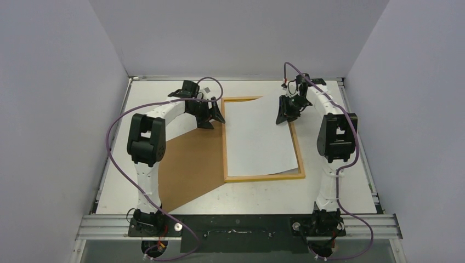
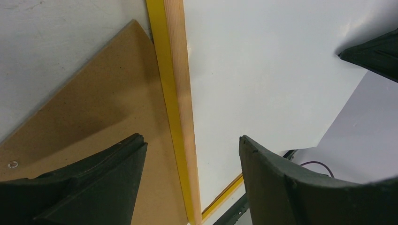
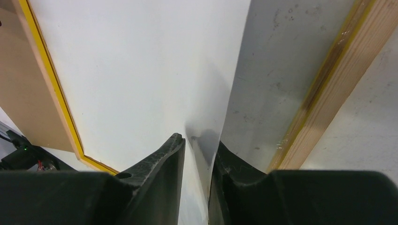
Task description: Put the photo into the frame
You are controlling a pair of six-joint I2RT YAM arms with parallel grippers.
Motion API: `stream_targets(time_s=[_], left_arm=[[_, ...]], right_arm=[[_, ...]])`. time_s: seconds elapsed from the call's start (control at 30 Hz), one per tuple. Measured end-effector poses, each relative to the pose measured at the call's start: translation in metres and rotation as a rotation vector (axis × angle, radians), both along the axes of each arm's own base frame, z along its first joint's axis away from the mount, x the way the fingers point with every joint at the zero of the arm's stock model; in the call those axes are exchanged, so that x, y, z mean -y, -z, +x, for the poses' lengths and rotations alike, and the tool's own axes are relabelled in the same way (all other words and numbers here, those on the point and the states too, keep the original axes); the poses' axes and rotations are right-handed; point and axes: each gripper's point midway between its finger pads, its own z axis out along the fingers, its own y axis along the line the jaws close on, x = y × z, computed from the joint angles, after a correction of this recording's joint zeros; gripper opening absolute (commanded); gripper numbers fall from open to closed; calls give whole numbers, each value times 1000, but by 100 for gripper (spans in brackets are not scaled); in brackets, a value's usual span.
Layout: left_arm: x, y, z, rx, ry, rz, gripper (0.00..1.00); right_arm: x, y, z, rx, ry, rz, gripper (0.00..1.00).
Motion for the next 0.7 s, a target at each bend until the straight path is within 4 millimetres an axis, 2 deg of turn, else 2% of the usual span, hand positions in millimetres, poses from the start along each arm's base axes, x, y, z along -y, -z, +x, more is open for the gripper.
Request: stream_targets(time_s=[0.43,0.6,0.7], left_arm=[[0,-2,0,2,17,6,70],[0,-9,2,7,26,12,70],[0,-14,4,20,33,18,70]], right_arm=[[2,0,3,5,15,-31,51],[13,4,5,3,51,-98,61],[29,7,8,10,98,-189,68]])
